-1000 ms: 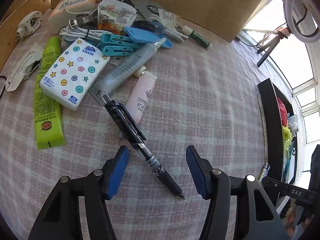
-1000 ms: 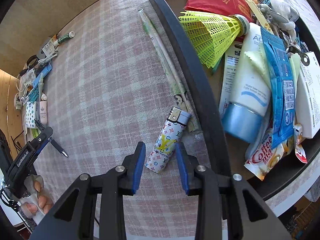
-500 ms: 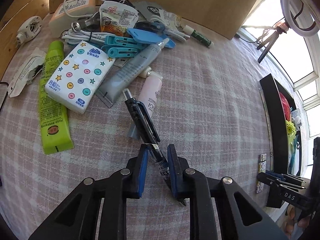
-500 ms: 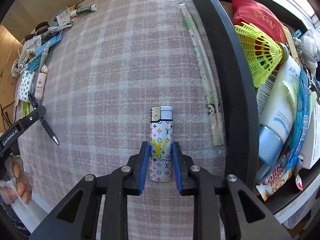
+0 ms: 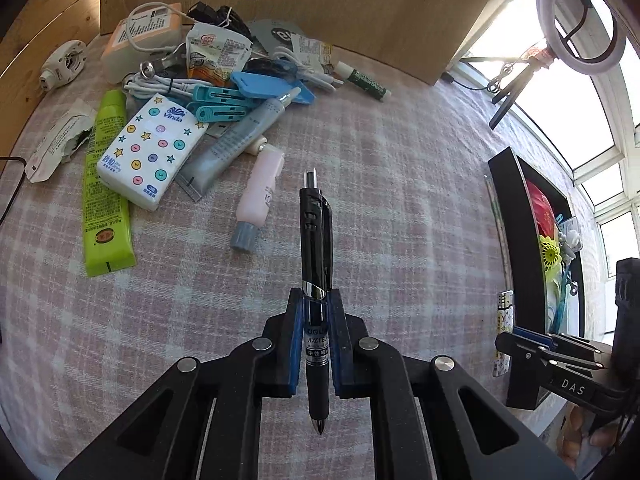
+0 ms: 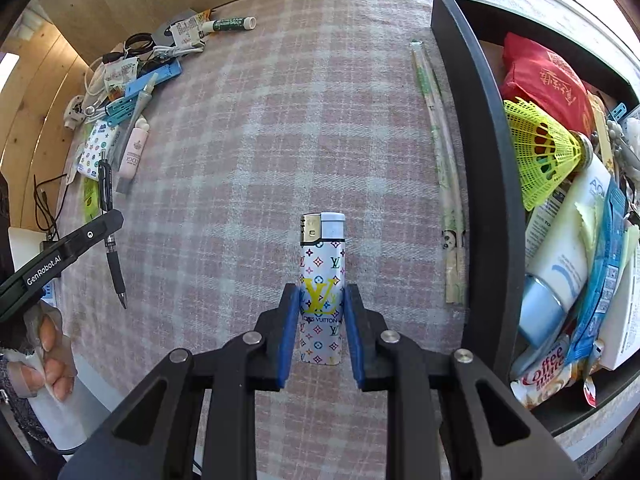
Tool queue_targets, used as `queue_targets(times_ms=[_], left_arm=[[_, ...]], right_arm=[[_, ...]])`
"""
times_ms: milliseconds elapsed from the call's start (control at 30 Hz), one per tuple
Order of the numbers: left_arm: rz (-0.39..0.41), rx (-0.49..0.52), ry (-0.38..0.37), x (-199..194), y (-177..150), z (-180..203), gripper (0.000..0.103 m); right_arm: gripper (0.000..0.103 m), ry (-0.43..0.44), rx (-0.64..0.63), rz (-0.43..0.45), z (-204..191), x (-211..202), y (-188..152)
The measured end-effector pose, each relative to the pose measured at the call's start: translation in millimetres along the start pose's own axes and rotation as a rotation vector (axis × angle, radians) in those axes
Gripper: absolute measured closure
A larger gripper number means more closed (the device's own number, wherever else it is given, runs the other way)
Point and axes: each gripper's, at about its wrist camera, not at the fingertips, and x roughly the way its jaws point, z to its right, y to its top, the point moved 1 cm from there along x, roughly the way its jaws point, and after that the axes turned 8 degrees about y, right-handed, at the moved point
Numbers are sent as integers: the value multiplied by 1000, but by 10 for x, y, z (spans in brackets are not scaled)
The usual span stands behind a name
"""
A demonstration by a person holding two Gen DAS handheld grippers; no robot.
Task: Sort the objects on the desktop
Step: 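Drop the pen in the tray with the left tool while the right tool drops the lighter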
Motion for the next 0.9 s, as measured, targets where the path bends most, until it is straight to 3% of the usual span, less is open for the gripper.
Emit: queue_targets(times_ms=[233, 333, 600, 900], left_arm=[[31, 68, -62, -176, 92, 772, 93], [37, 105, -87, -201, 103, 1169, 93], [20, 230, -165, -161, -25, 2303, 93], [-40, 323, -173, 58, -300, 3083, 93]], right_arm=[[81, 32, -16, 53, 307, -449, 50], [81, 27, -14, 77, 645, -653, 26], [81, -17, 24, 104, 1985, -1020, -120], [81, -27, 39, 81, 2704, -1256, -312]])
